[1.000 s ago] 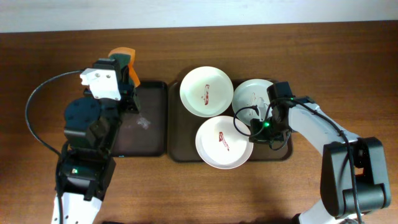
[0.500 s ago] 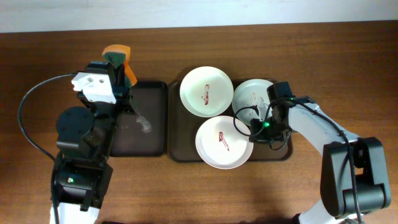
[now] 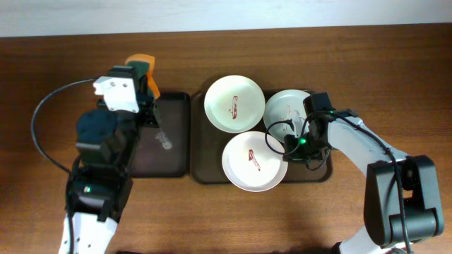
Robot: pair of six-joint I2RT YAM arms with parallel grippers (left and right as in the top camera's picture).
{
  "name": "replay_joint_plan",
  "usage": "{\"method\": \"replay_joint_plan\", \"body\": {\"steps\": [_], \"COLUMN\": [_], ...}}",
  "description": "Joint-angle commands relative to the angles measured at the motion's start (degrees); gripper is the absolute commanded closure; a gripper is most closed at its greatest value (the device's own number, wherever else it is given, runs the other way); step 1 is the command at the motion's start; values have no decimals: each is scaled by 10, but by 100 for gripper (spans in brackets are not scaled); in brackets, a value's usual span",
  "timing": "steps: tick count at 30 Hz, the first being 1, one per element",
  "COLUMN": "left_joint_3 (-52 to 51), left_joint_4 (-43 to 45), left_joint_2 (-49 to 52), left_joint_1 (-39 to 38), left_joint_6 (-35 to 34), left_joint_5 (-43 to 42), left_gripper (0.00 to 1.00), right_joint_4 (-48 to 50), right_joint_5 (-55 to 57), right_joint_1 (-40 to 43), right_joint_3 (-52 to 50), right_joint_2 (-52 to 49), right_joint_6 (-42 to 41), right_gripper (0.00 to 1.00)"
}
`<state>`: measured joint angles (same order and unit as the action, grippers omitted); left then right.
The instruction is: Clean dirty plates on tray and stack at the side
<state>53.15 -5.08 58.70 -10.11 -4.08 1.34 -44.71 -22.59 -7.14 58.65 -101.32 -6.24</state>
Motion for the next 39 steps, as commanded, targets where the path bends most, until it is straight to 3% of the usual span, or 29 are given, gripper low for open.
{"method": "replay_joint_plan", "body": {"steps": [1,22,31,36,38,39], "left_joint_3": [10,10,10,10,10,10], "left_joint_4": [-16,-174,-186,-186,-183,-172], "left_joint_2": [38,284,300,300,300,300], "left_joint_1": [0,0,0,0,0,-1], "left_joint_6": [11,11,11,10,1,-15], "left_joint_5": [1,1,-2,-66,-141,-230], "left_gripper": [100,100,100,100,100,100], "right_joint_4": [0,0,0,0,0,0], "right_joint_5": [-9,-9,-9,-10,-10,-10], "right_joint_1": [-4,-4,-4,-4,-4,-4], "right_joint_3": [-5,-5,-5,-5,-5,-5], "right_joint_2": [-3,-3,-3,-3,-3,-3], "right_joint_6": [-3,-3,-3,-3,-3,-3], "right_gripper": [96,96,96,96,96,96]}}
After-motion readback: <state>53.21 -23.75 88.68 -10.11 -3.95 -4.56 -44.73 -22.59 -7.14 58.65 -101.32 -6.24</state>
